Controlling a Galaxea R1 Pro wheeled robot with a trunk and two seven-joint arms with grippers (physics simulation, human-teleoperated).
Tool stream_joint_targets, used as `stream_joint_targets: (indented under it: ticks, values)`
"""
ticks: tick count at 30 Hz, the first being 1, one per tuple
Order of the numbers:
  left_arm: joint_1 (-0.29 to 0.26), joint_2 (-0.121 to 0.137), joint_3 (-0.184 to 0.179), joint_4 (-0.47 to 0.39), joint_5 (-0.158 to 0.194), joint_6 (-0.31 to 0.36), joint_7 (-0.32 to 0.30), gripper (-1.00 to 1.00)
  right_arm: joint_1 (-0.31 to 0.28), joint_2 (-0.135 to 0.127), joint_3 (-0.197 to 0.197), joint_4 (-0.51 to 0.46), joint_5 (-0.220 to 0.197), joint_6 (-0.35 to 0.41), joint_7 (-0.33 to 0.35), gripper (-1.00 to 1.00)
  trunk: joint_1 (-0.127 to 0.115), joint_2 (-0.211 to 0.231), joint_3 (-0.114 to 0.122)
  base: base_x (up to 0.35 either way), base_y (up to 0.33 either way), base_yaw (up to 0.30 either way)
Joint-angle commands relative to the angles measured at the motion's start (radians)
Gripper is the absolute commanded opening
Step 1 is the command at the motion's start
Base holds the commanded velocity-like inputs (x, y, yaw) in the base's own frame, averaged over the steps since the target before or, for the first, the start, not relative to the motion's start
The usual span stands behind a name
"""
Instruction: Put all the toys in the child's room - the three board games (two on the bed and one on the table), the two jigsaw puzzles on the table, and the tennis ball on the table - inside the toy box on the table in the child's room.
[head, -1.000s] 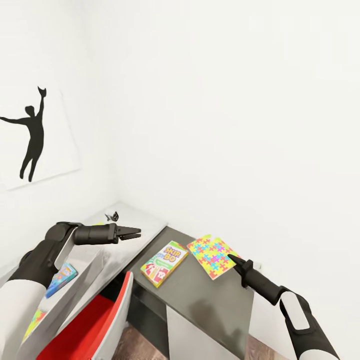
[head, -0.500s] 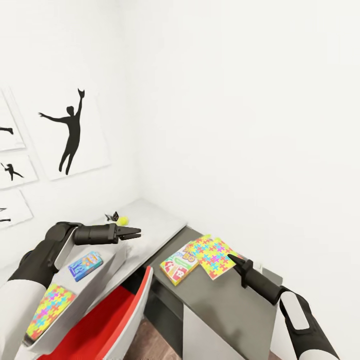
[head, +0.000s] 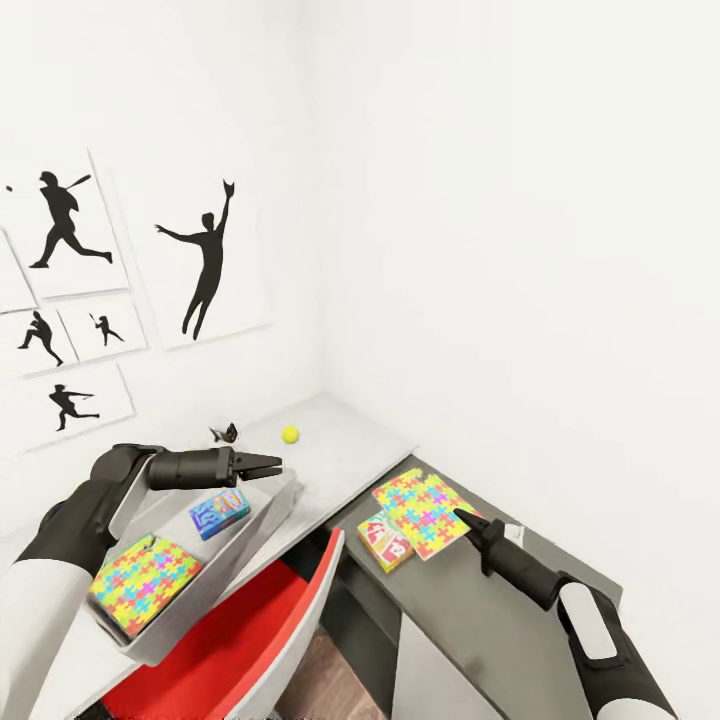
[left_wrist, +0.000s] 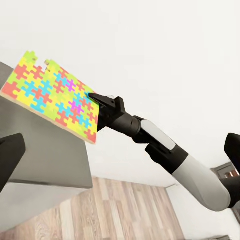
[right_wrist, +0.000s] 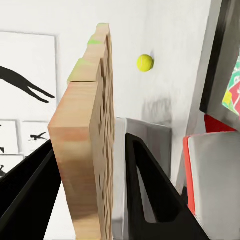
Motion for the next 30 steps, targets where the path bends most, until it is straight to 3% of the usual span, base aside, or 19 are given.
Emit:
stream_joint_targets:
  ticks: [1, 23, 30]
  values:
    - [-0.001, 0.001, -0.002, 0.001, 0.002, 0.01, -0.002, 1.0, -0.001, 0.0, -0.003, 0.0, 0.001, 0.006, 0.004, -1.0, 0.001, -0.002, -0.002, 0.0, 0.0, 0.288]
    - [-0.001, 0.001, -0.002, 0.001, 0.005, 0.01, -0.002, 1.0, -0.001, 0.0, -0.003, 0.0, 0.003, 0.005, 0.004, -1.0, 0.001, -0.002, -0.002, 0.0, 0.0, 0.288]
    - [-0.001, 0.001, 0.001, 0.001, 0.006, 0.01, -0.033, 1.0, -0.001, -0.002, -0.004, 0.0, 0.002, 0.005, 0.004, -1.0, 0.001, -0.002, -0.002, 0.0, 0.0, 0.288]
